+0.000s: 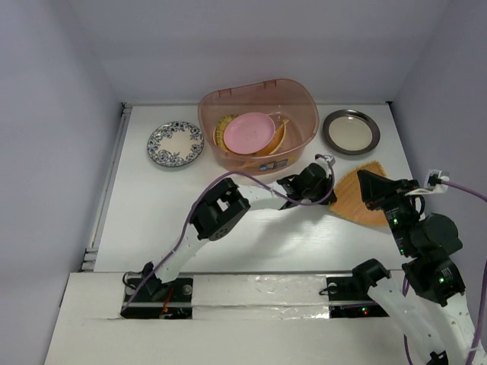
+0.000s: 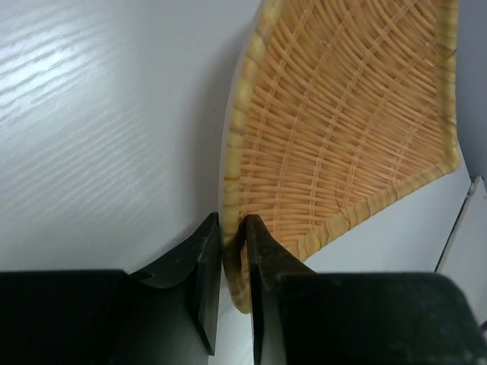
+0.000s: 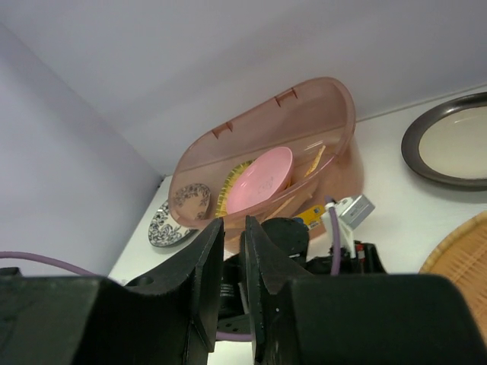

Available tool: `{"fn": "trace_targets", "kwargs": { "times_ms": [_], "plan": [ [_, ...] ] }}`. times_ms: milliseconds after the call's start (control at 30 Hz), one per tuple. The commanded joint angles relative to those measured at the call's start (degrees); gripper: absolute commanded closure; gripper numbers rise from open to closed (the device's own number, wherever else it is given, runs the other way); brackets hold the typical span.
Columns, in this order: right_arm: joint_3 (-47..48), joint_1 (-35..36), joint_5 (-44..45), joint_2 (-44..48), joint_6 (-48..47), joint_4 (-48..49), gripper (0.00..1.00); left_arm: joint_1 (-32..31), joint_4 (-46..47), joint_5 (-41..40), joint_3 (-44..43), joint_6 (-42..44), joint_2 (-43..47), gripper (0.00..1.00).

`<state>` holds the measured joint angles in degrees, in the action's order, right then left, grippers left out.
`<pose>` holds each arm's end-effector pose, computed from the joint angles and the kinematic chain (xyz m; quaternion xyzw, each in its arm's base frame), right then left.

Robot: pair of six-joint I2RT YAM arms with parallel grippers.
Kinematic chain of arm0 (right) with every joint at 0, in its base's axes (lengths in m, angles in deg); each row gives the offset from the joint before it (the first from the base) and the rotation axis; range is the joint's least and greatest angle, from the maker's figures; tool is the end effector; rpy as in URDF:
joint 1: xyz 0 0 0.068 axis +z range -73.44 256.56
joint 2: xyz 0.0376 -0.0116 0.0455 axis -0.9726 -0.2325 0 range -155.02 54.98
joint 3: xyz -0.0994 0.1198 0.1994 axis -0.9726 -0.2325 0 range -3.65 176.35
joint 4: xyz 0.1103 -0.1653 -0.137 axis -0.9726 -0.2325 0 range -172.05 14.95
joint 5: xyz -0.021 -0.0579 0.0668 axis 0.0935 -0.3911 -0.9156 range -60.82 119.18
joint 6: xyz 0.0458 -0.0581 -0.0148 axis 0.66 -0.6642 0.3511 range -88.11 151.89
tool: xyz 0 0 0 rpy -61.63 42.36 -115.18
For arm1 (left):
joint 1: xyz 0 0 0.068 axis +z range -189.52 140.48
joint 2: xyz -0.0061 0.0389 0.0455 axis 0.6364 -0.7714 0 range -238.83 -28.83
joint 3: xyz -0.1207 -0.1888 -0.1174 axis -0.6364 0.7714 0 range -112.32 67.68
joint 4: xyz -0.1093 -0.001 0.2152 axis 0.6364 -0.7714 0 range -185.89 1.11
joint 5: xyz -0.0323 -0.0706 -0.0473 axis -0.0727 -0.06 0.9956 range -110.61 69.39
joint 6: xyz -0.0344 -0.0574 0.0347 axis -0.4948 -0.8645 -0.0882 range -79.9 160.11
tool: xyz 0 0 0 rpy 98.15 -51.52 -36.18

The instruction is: Place the plates into the plastic bin on the countertop

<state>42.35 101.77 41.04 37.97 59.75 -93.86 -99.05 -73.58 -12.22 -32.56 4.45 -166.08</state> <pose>0.0850 0.0256 0.3695 0.0940 0.6362 0.2815 0.7122 0.2661 -0.4706 0.1416 0.2109 0.7990 -0.4542 0.3329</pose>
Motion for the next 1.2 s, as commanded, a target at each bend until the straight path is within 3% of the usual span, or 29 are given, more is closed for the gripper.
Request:
{"fn": "trace_targets", "kwargs": {
  "times_ms": [0,267,467,800,967,1167],
  "plan": [
    [-0.12,0.45,0.36,-0.3,-0.61,2.2,0.77,0.03,2.96,-1.44,5.92,0.77,9.96,1.0],
    [2.25,0.45,0.27,1.72,-0.35,2.37,0.77,1.87,9.56,-2.85,19.11,2.17,34.31,1.0],
    [3.92,0.45,1.24,2.86,-0.87,1.05,0.77,10.28,10.0,-4.07,23.95,2.0,45.21,1.0],
    [0.24,0.45,-2.81,-1.09,-0.88,2.63,0.77,25.94,4.11,-13.38,25.01,3.4,46.11,1.0],
    [-2.66,0.45,-1.66,-3.19,-0.96,4.74,0.77,33.67,6.75,-11.55,26.6,0.6,44.8,1.0],
    [-5.21,0.45,-0.61,-7.59,-0.44,7.73,0.77,36.06,1.84,-10.14,20.18,0.85,35.94,1.0]
  ]
}}
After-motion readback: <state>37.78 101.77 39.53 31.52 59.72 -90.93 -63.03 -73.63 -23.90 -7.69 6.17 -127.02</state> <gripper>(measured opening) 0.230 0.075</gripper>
